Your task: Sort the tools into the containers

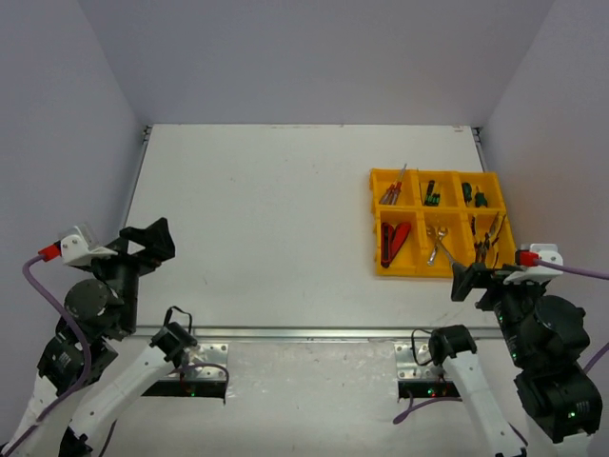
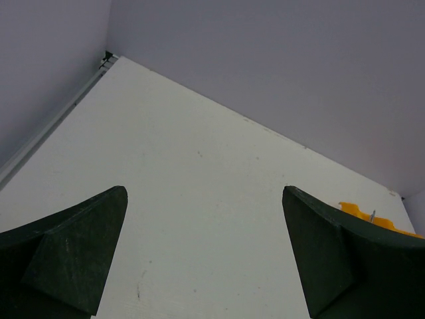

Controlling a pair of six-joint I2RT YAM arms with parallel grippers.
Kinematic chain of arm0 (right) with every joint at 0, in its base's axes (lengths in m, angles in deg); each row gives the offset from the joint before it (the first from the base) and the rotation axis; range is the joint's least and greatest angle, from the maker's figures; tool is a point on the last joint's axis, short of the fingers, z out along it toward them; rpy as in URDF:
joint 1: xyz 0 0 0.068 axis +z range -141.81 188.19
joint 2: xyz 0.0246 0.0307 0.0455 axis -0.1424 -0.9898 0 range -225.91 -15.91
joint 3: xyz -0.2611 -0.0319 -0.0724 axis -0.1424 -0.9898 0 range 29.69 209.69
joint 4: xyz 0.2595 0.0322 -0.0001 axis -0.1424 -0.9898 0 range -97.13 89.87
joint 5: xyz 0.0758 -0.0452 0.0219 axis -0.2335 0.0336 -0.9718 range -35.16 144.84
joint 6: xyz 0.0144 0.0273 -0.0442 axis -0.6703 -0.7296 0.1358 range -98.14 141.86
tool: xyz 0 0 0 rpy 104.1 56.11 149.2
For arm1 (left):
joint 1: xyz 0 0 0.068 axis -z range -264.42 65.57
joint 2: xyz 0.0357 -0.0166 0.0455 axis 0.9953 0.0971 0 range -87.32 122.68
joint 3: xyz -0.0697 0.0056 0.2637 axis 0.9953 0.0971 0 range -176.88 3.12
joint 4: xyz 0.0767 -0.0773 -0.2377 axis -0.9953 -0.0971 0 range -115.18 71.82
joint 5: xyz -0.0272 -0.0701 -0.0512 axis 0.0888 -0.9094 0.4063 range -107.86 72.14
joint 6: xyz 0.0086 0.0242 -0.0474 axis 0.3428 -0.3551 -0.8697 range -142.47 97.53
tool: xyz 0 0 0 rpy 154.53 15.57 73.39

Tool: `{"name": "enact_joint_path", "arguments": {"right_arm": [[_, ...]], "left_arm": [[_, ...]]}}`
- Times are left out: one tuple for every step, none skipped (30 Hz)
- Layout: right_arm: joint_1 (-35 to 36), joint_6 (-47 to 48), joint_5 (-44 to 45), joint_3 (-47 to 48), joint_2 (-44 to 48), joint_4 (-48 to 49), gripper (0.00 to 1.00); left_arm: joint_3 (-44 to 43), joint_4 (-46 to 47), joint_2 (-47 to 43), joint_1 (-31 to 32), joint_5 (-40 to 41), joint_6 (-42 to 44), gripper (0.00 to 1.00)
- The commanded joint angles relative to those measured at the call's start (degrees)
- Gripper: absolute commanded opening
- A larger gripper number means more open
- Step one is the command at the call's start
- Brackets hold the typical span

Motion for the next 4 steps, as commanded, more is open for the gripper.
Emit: {"name": "enact_joint_path", "arguments": {"right_arm": [[0.19,-0.11,-0.49,-0.68,-1.11,3.76,0.99],[0.16,-0.48,-0.21,-0.89,-1.24,3.94,0.99],[0.11,-0.88,0.19,-1.09,-1.34,4.04,0.99],[0.16,-1.4,0.41,-1.4,-1.41,4.17,0.99]], "left_arm": [[0.87,2.37,2.17,-0.4,-0.92,0.8,1.0],[1.41,2.57,2.62,-0.43,-0.79,0.88,1.0],[2.0,2.82,3.02,-0.48,-0.79,1.02,1.0],[2.49,3.14,3.25,-0.43,-0.79,1.04,1.0]]}}
